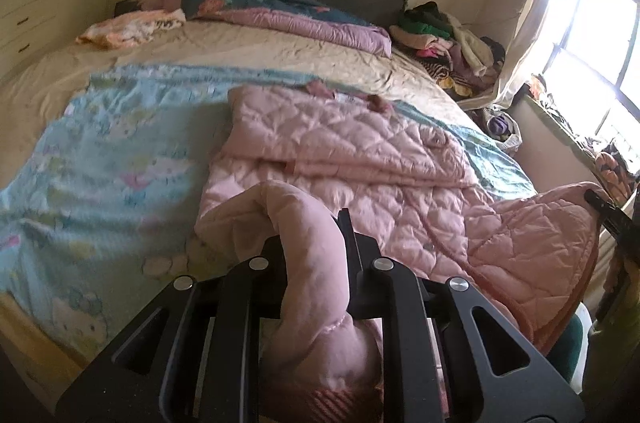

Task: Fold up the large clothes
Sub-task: 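Lift the hem with both tools and fold it over toward the collar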

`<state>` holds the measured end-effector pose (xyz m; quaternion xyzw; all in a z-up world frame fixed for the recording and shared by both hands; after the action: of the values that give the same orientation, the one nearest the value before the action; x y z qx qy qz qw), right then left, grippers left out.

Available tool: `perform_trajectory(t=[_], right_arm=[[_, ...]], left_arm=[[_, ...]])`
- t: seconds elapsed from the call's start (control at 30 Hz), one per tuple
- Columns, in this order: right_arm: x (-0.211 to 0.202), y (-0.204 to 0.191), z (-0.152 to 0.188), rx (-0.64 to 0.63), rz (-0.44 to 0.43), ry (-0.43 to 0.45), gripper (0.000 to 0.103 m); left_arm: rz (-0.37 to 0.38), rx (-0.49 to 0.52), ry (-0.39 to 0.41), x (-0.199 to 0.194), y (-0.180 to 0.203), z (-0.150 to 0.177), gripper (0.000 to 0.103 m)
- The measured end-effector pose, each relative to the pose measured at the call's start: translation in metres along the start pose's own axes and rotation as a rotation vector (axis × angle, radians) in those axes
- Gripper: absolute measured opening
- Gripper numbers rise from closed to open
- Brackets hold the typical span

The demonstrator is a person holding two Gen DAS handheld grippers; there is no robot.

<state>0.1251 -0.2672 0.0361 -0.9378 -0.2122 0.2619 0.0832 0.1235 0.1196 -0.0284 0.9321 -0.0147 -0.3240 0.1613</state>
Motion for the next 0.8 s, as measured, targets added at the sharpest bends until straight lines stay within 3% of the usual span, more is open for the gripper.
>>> perform_trajectory(t=[0.8], right_arm=[[0.017, 0.005, -0.077, 0.052, 0.01, 0.06, 0.019]], left_arm=[[0.035, -0.033, 0.138, -0.004, 0.001, -0.091, 0.01]])
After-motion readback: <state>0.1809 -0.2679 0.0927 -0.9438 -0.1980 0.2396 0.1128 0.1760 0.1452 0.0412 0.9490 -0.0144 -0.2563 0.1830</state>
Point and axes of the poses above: each gripper's, at about its wrist camera, not at the fingertips, and x roughly the way its jaws point, y to its right, z to its underside, the point moved 8 cm from there along x, roughly the way its jaws point, and after that the axes turned 3 degrees about -x, right-handed, at the moved point
